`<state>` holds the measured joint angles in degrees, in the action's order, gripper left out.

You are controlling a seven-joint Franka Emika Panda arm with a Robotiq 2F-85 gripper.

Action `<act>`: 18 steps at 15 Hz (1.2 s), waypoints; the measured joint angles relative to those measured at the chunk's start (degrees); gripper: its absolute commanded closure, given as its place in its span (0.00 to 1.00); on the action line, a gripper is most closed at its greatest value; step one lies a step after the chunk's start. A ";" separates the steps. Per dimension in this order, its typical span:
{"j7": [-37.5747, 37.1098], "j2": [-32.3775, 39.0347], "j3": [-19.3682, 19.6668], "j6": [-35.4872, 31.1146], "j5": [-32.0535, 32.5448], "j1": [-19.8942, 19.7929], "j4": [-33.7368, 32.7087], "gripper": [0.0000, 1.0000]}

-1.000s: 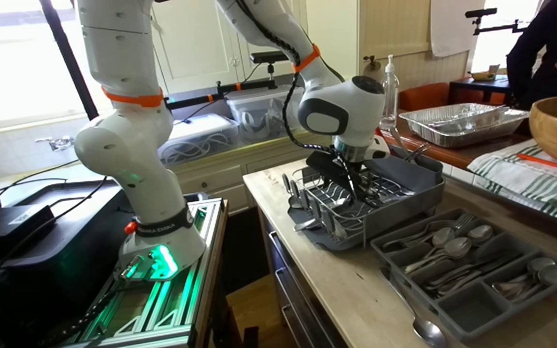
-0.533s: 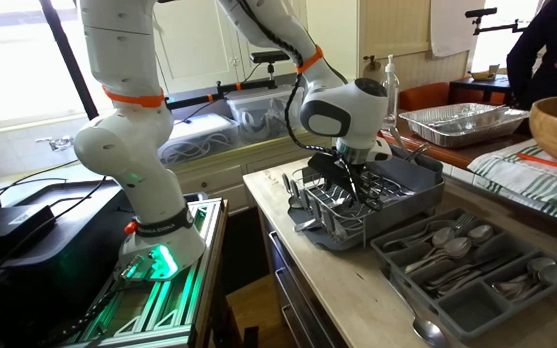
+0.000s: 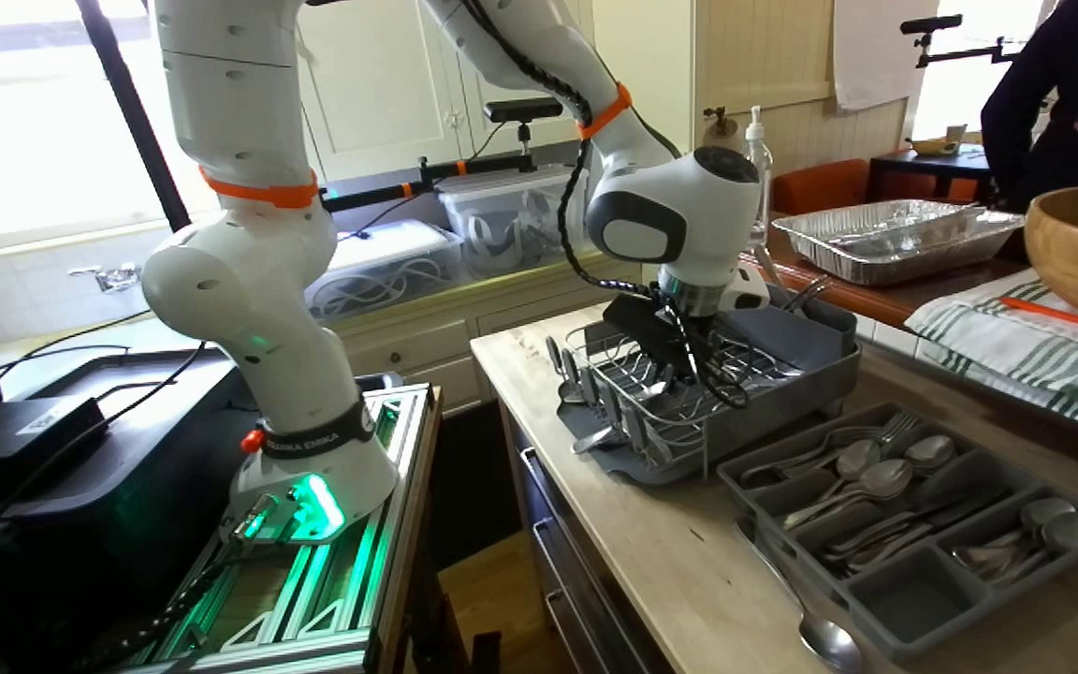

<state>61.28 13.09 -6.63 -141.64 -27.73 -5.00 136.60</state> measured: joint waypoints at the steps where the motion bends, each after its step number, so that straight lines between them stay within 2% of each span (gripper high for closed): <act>1: 0.00 0.11 0.01 0.00 0.00 -0.09 -0.23 1.00; 11: -1.74 0.15 2.21 0.46 -0.11 -2.41 -2.89 0.99; 18: -3.90 -2.74 6.10 7.21 -1.25 -5.55 -8.04 0.99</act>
<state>57.38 10.36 -0.53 -134.43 -28.97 -10.56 128.56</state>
